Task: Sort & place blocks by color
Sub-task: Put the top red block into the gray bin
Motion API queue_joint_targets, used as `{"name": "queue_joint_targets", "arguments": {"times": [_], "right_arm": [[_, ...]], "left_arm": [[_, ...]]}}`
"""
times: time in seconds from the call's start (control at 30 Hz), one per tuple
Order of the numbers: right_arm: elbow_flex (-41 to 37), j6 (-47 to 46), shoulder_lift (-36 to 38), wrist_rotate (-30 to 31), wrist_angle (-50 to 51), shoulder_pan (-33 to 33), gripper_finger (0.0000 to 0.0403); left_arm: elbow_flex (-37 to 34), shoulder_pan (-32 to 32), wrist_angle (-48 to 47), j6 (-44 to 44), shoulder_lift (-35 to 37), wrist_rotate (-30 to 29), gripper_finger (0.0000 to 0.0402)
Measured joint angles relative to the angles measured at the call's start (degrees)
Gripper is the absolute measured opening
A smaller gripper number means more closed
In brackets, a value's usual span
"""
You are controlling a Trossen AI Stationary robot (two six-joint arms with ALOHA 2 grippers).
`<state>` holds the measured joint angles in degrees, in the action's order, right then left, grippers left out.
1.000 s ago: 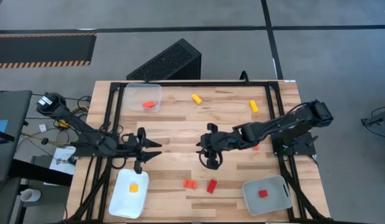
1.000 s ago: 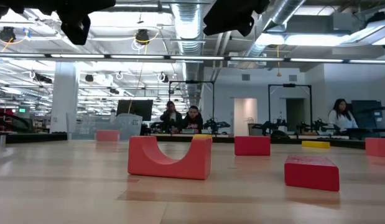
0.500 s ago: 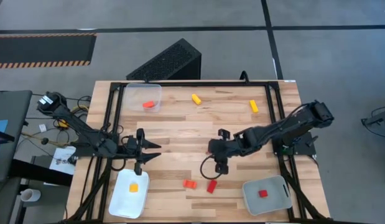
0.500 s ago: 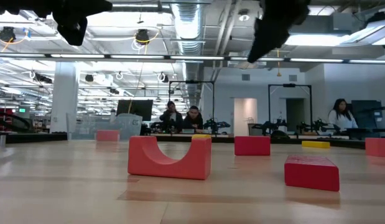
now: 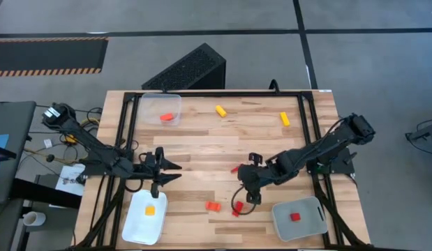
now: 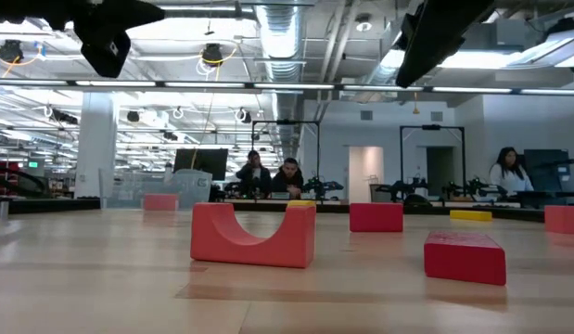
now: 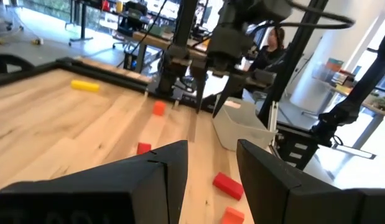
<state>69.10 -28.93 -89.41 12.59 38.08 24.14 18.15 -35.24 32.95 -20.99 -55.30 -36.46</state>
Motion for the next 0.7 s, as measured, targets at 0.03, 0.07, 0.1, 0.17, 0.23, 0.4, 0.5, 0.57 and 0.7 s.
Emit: {"name": "queue_joint_targets", "arguments": {"times": [0.03,0.07,0.1,0.17,0.23,0.4,0.5,0.57,0.7], "right_arm": [[0.0,-0.4,0.0,0.7,-0.2,0.6,0.0153],[0.0,-0.9,0.0,1.0,-0.5,1.1,0.0154],[0.0,-1.2,-0.3,1.1,-1.2,1.6,0.0155],[0.0,-1.5,-1.3,1.1,-3.4,2.4,0.0156],[0.0,-1.4,-2.7,1.0,-6.1,3.0,0.0157],[0.0,-0.8,-7.7,-0.3,-12.5,2.6,0.0156],[0.0,-0.6,-10.9,-1.2,-14.7,2.3,0.0157],[0.0,-0.6,-12.6,-2.0,-17.1,2.2,0.0160],[0.1,-0.6,-14.8,-2.3,-20.6,2.1,0.0169]], "left_arm": [[0.0,0.0,0.0,-0.5,-0.7,0.0,0.0123],[0.0,0.0,0.2,-0.8,-1.4,0.0,0.0123],[0.0,0.0,0.6,-0.9,-2.2,-0.1,0.0123],[0.0,0.0,1.8,-1.1,-3.5,-0.1,0.0123],[0.0,0.0,3.1,-1.1,-4.9,-0.2,0.0123],[0.0,0.0,5.7,-0.7,-6.8,-0.3,0.0123],[0.0,0.0,5.7,-0.7,-6.8,-0.3,0.0123],[0.0,0.0,5.6,-0.7,-6.8,-0.2,0.0123],[0.0,0.0,5.4,-0.7,-6.8,-0.2,0.0123]]}}
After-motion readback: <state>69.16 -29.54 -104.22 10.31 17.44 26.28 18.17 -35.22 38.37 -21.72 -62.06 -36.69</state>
